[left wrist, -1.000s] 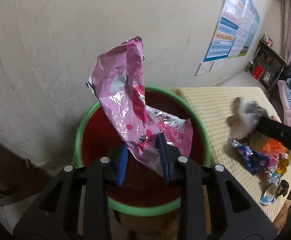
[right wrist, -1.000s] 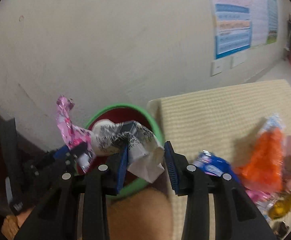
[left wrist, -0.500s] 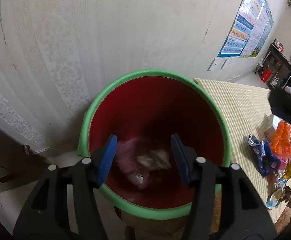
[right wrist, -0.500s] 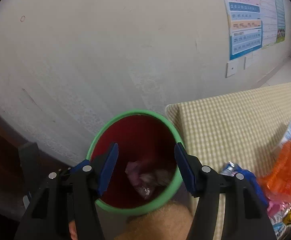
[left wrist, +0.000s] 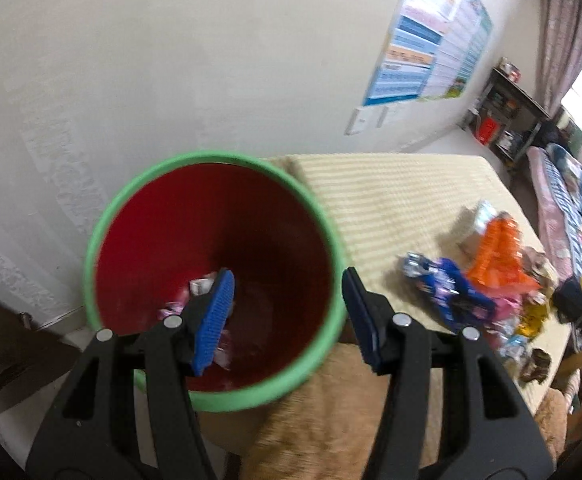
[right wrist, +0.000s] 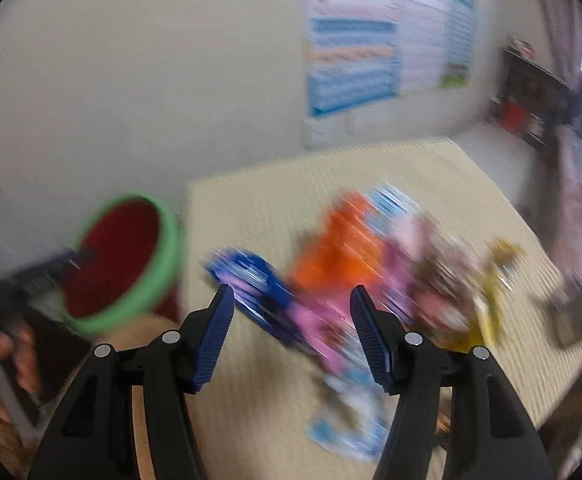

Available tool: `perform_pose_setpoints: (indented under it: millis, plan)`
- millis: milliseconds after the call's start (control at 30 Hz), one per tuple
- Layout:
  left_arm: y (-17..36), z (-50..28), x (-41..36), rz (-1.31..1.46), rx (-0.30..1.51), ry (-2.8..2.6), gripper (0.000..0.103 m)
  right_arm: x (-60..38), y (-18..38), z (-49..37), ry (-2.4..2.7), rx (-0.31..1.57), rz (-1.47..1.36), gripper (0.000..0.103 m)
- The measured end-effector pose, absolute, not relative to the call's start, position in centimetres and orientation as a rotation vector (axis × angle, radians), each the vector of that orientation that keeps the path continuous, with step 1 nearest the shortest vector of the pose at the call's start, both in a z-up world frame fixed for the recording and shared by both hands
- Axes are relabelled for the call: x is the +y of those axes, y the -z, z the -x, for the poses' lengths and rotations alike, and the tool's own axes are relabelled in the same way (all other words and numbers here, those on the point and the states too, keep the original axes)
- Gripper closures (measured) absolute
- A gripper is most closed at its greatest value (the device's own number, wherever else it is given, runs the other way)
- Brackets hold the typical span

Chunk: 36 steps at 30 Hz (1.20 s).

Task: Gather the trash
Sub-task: 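Carry the pink wrapper and silver packet to the bin and open both grippers, then grasp the blue Oreo packet with the left gripper while the right grasps the silver-blue packet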

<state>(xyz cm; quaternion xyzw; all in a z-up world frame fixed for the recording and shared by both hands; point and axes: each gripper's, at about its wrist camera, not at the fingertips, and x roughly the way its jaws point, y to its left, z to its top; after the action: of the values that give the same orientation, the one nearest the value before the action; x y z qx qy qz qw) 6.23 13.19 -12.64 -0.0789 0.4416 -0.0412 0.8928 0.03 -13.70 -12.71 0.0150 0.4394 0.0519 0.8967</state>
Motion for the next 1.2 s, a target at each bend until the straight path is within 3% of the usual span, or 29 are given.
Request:
perform_pose_setpoints:
  millis: [233, 567, 633, 667, 700, 967, 1200]
  plan:
    - [13.2, -5.3, 7.2, 0.132, 0.966, 0.196, 0.05, -19.0, 21.0, 3.4, -0.008, 1.1, -0.228, 0.044]
    - [15.8, -7.4, 3.2, 0.243, 1.081, 0.191, 0.041, -20.0, 24.0, 2.4, -0.057, 1.15, -0.344, 0.044]
    - [16.2, -8.3, 3.0, 0.274, 1.086, 0.172, 0.039, -20.0, 23.8, 2.5, -0.071, 1.139, -0.358, 0.051]
    - [16.3, -8.7, 2.7, 0.281, 1.084, 0.161, 0.039, -20.0, 23.8, 2.5, -0.086, 1.134, -0.368, 0.067]
    - [16.6, -9.4, 2.2, 0.284, 1.074, 0.146, 0.038, -20.3, 24.1, 2.7, -0.099, 1.132, -0.375, 0.073]
    - [17.5, -13.0, -1.5, 0.263, 1.068, 0.106, 0.029, -20.2, 23.4, 3.3, -0.147, 1.092, -0.372, 0.076]
    - [19.5, -11.3, -2.0, 0.243, 1.147, 0.089, 0.029, -20.8, 23.5, 3.3, -0.145, 1.097, -0.418, 0.075]
